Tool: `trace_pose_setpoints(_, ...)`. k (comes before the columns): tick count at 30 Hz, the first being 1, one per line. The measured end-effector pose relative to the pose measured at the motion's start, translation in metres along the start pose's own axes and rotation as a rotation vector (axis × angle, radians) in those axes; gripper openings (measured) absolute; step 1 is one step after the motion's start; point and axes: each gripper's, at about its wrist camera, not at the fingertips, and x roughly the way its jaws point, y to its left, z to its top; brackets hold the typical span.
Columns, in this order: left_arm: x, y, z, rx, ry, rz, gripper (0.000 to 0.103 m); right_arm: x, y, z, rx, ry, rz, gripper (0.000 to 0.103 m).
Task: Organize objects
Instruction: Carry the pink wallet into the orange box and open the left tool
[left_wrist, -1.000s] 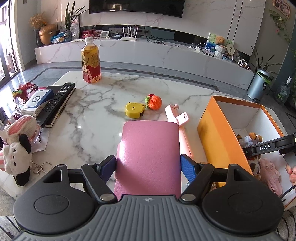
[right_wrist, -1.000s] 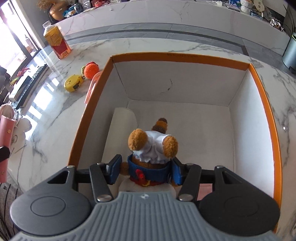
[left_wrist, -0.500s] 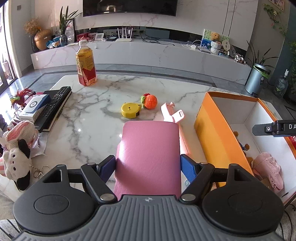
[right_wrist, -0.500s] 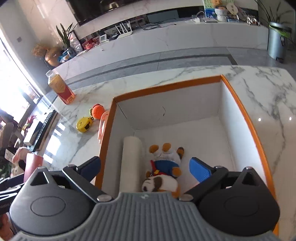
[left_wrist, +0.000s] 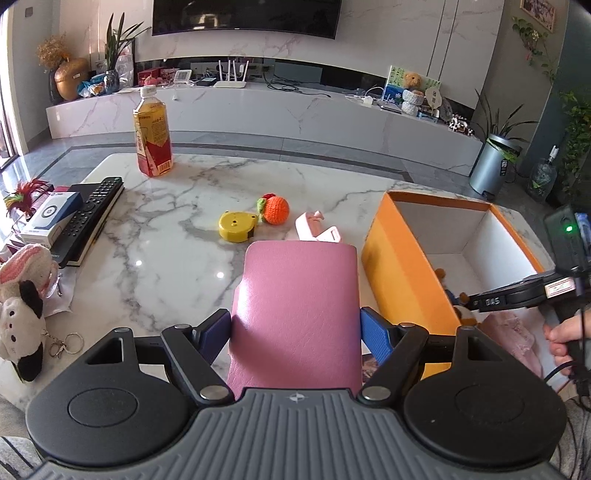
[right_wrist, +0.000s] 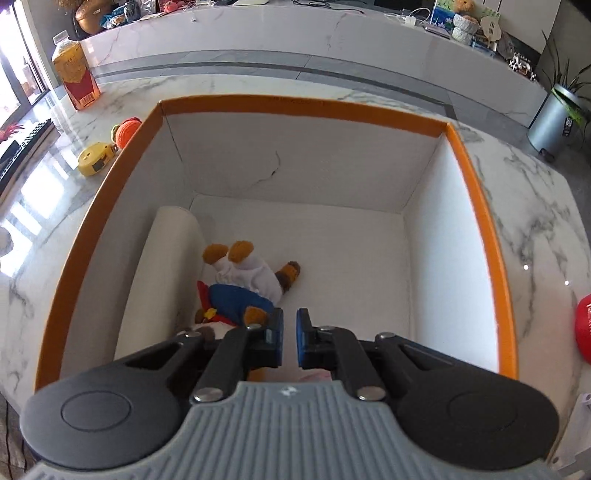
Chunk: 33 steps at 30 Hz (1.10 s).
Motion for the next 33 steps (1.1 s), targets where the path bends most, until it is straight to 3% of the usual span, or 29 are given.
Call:
trace_pose_setpoints(5,0.002,-0.023,0.006,-0.009,0.011,-0.076,0.088,-0.001,-0.007,-0.008,0.087,-0.009,0.052,0.008)
trace_pose_setpoints(10,0.009,-0.064,0.015,0.018,0.006,-0.118,0.088,-0.018,0.006,-0.011,-0.047,-0.024,-0.027,0.015)
trace_pose_setpoints(12,0.014,-0.081,0.019,0.029,0.011,-0.137,0.088,-0.036,0.004,-0.014,-0.067,-0.072,-0.033,0.016)
trace_pose_setpoints(14,0.021,-0.097,0.021,0.038,0.017,-0.156,0.088,-0.053,0.004,-0.015,-0.032,-0.157,-0.056,0.017)
trace_pose_setpoints(16,0.032,-0.111,0.021,0.043,0.034,-0.17,0.088,-0.066,-0.006,-0.024,0.019,-0.185,-0.063,0.017)
trace_pose_setpoints(23,0.072,-0.143,0.018,-0.035,0.097,-0.184,0.086,-0.08,-0.04,-0.043,0.049,-0.184,-0.137,0.019)
trace_pose_setpoints(26,0.087,-0.153,0.018,-0.069,0.108,-0.221,0.086,-0.085,-0.053,-0.051,0.07,-0.197,-0.125,0.02)
trace_pose_setpoints(30,0.104,-0.167,0.017,-0.091,0.103,-0.188,0.085,-0.083,-0.056,-0.055,0.062,-0.204,-0.109,0.021)
trace_pose_setpoints(33,0.11,-0.18,0.016,-0.046,0.06,-0.106,0.085,-0.08,-0.058,-0.055,0.068,-0.194,-0.109,0.02)
